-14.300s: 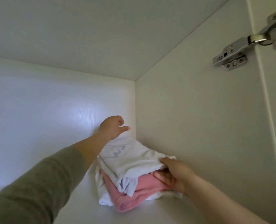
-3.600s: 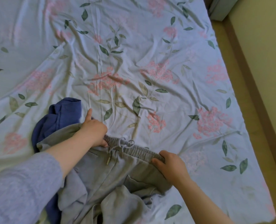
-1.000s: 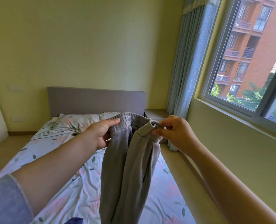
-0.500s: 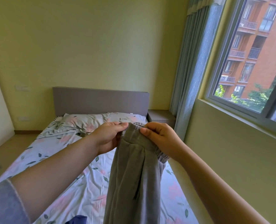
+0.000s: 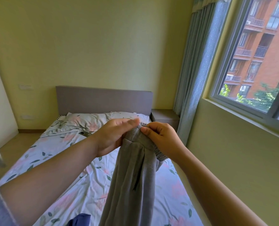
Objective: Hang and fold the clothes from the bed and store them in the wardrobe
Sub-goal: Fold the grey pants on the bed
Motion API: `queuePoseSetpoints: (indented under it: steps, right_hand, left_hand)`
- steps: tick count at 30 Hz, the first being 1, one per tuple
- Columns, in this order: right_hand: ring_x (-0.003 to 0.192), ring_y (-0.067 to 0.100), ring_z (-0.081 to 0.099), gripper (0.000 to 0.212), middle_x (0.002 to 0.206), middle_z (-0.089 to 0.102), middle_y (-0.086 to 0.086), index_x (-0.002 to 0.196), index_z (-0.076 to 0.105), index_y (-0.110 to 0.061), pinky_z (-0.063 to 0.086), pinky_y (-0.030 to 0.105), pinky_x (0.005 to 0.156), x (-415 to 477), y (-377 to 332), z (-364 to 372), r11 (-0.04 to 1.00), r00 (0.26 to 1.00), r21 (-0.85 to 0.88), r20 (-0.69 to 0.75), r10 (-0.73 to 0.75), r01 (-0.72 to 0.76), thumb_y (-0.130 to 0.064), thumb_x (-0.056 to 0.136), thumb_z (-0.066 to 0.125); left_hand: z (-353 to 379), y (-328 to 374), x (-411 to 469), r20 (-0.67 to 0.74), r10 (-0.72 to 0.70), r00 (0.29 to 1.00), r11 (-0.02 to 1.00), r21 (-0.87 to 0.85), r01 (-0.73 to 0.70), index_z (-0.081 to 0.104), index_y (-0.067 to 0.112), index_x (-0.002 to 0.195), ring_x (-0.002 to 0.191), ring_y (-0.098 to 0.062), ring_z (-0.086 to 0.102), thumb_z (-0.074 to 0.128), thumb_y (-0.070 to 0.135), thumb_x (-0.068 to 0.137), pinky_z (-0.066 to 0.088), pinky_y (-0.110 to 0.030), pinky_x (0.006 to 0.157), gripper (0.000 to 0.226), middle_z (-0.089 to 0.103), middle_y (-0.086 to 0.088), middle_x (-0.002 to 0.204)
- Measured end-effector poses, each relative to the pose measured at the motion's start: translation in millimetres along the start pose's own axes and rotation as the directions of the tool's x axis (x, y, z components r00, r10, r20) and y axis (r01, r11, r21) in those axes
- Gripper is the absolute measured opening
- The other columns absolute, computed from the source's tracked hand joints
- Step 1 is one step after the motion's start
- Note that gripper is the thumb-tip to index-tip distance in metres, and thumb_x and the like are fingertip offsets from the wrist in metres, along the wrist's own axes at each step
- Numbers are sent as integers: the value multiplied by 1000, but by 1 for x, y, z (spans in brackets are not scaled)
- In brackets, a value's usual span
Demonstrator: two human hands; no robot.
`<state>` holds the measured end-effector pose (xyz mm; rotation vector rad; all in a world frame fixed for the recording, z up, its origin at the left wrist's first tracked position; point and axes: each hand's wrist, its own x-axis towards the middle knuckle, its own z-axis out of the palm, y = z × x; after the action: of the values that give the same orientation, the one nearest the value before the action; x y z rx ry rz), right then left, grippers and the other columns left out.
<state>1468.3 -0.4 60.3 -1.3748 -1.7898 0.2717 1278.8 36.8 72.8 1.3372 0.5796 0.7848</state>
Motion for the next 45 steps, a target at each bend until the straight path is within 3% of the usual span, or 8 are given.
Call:
queuePoseSetpoints:
  steps: [6, 10, 15, 20, 25, 32, 38, 45]
  right_hand:
    - [73, 9, 63, 33, 74, 67, -13, 84, 69, -35, 57, 40, 71, -3, 2, 6, 1000, 999, -30, 33, -8, 9, -63, 88, 52]
    - [82, 0, 65, 11, 86, 69, -19, 95, 66, -42, 56, 23, 76, -7, 10, -1, 1000, 994, 2, 108, -6, 6, -50, 87, 65]
    - [81, 1, 61, 44, 92, 65, -17, 117, 60, -34, 52, 18, 75, -21, 27, -26, 960, 953, -272, 301, 25, 61, -50, 79, 74]
    - [72, 9, 55, 8, 80, 61, -12, 91, 64, -26, 35, 12, 69, -22, 31, -33, 843, 939, -467, 324, -118, 267, -34, 93, 64]
    - [95, 7, 46, 12, 100, 46, -11, 88, 56, -32, 36, 13, 83, -22, 35, -38, 914, 979, -357, 138, -150, 191, -26, 99, 54]
    - [96, 3, 57, 27, 109, 57, -11, 111, 60, -28, 51, 21, 84, -30, 42, -25, 959, 965, -274, 264, 3, 72, -47, 97, 47]
    - [114, 5, 56, 42, 130, 50, -10, 122, 55, -25, 53, 16, 86, -60, 57, 7, 992, 994, -73, -28, -107, 105, -42, 85, 68]
    - [125, 8, 49, 31, 145, 41, -9, 115, 62, -36, 51, 19, 96, -52, 55, 41, 999, 995, -23, 86, -47, 49, -35, 86, 71]
  left_hand:
    - [-4, -2, -1, -91, 83, 992, 964, 261, -57, 65, -2, 110, 92, -23, 67, 55, 2, 94, 57, -33, 83, 19, 70, -18, 103]
    - [-13, -3, -1, -170, 162, 972, 943, 317, -102, 68, 0, 103, 90, -25, 69, 57, -1, 93, 59, -30, 81, 15, 73, -16, 99]
    - [-31, 3, -4, -242, 254, 937, 906, 397, -144, 71, 7, 101, 98, -34, 69, 58, 1, 93, 52, -49, 95, 17, 73, -16, 100]
    - [-39, 7, -10, -177, 284, 942, 807, 574, -136, 72, 21, 102, 95, -18, 71, 60, 10, 94, 54, -43, 93, 18, 75, 1, 98]
    - [-50, 12, -17, -132, 292, 947, 707, 696, -121, 71, 18, 103, 92, -18, 70, 62, 11, 92, 54, -43, 92, 15, 75, 0, 96]
    - [-56, 9, -18, -171, 275, 946, 806, 577, -130, 72, 18, 102, 92, -21, 71, 62, 11, 92, 56, -38, 89, 16, 75, -3, 97]
    - [-60, 8, -17, -194, 277, 941, 824, 552, -129, 72, 16, 103, 96, -25, 70, 63, 8, 91, 52, -46, 95, 17, 75, -6, 98]
    - [-70, 15, -27, -207, 280, 937, 829, 544, -127, 70, 12, 105, 96, -24, 70, 60, 3, 91, 56, -33, 88, 19, 74, -9, 100]
